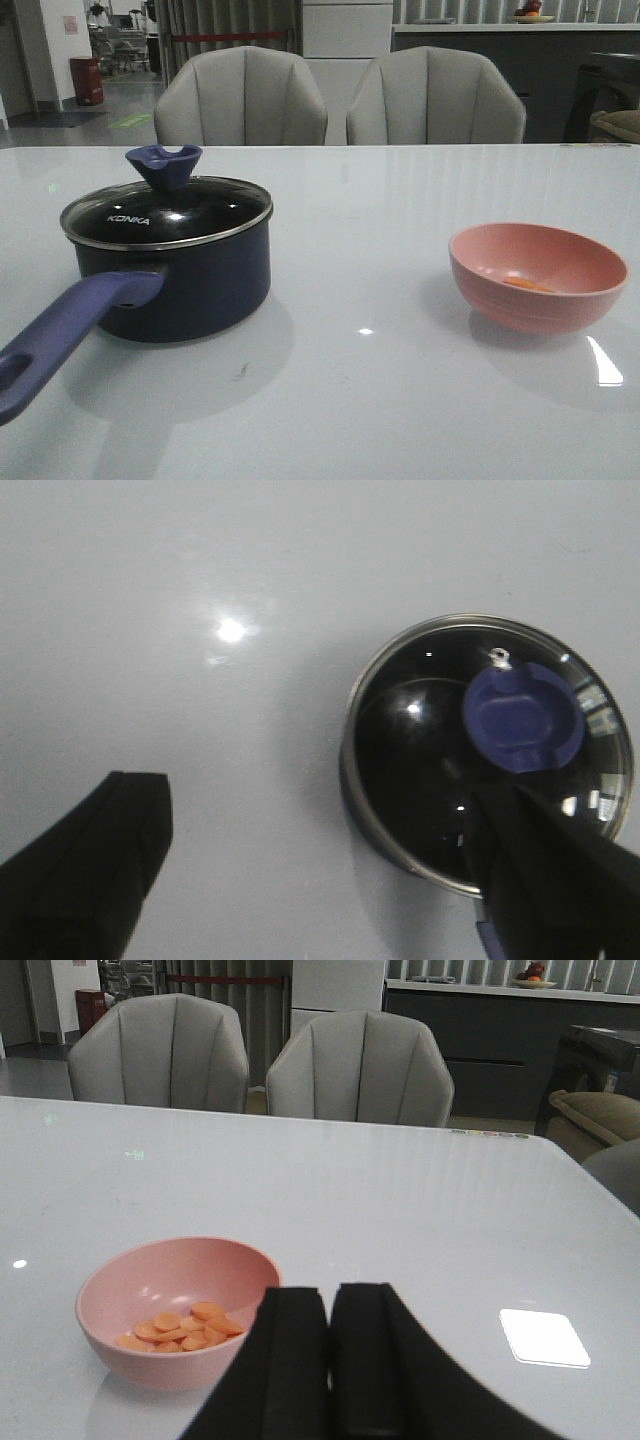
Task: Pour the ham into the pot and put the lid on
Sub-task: 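Lower the left gripper onto the blue lid knob and grasp it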
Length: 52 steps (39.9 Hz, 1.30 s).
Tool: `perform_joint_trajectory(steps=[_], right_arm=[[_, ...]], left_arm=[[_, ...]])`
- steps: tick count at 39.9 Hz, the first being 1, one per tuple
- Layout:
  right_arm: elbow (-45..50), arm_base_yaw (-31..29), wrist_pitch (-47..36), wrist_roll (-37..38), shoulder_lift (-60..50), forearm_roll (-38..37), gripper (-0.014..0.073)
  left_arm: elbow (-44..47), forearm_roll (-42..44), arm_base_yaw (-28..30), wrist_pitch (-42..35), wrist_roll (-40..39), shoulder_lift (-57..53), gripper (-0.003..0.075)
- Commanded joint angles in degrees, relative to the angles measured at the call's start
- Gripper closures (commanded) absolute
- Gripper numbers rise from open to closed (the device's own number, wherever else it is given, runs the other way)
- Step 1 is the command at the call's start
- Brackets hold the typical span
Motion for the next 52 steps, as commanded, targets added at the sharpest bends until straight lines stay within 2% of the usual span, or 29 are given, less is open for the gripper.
perform_joint_trajectory(steps=[1, 8, 15, 22, 33, 52], right_arm=[[-0.3, 0.1, -4.6, -0.4, -1.1, 0.0, 0.0447], [-0.3, 0.1, -4.6, -0.4, -1.1, 0.0, 0.0447], [-0.3, 0.1, -4.6, -0.4, -1.1, 0.0, 0.0447], [-0.3, 0.1, -4.6, -0.4, -1.1, 0.0, 0.0447], [-0.3, 0.1, -4.6, -0.4, -1.1, 0.0, 0.0447], [-0.3, 0.1, -4.6, -0.4, -1.2, 0.0, 0.0447]], left_arm=[[-5.5, 0.2, -3.8, -2.0, -0.4, 3.4, 0.0084], [-15.1, 0.4, -7.8, 4.2, -2.7, 12.7, 0.0084], [-25.7, 0.4, -8.5, 13.7, -6.5, 21.3, 0.0084], [-32.2, 0.4, -10.4, 20.6, -8.5, 27.1, 0.0084], [-34.3, 1.4, -12.4, 22.1, -14.4, 31.0, 0.0084], [-34.3, 2.5, -12.4, 23.0, -16.3, 33.2, 0.0085]])
